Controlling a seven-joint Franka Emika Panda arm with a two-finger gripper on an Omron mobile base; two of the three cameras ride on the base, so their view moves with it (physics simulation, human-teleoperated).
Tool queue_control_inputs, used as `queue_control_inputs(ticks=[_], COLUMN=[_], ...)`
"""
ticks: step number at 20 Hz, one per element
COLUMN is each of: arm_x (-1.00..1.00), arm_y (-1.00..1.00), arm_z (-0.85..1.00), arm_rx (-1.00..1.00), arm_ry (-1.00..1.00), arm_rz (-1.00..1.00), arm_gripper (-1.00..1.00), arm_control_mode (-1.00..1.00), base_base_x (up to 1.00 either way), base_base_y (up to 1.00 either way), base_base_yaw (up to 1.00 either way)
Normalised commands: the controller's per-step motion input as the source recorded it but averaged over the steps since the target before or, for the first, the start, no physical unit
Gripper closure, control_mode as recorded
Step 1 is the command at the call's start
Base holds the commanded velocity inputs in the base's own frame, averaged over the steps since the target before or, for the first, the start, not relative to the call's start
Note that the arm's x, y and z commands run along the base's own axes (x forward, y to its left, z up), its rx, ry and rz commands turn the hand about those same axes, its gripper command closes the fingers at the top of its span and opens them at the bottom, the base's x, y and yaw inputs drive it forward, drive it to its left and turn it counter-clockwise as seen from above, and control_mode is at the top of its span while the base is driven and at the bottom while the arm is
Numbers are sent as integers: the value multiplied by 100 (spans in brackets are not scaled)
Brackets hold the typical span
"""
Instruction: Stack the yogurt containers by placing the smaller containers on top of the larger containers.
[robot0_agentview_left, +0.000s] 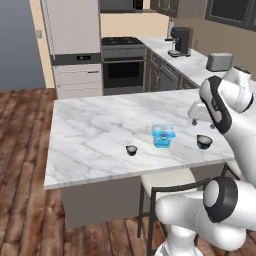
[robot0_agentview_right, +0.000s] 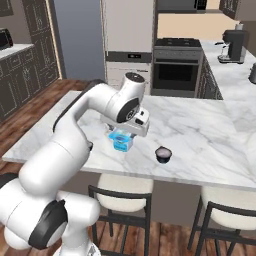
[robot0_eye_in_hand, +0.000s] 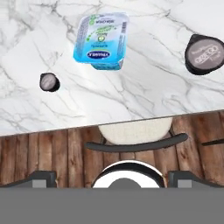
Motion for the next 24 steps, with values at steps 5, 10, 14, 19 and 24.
queue_control_inputs(ticks=[5,10,14,19,24], arm_x=[-11,-16,-12,-12,-1], arm_y=[-42,-51,-47,-36,-17], arm_z=[-10,0,-6,-22,-25], arm_rx=[3,4,6,10,12], arm_ry=[0,0,0,0,-2], arm_rz=[-12,-17,-17,-11,-4], arm_gripper=[-100,-100,-100,-100,-100], arm_control_mode=[-100,-100,-100,-100,-100], base_base_x=[0,0,0,0,0], base_base_y=[0,0,0,0,0], base_base_yaw=[0,0,0,0,0])
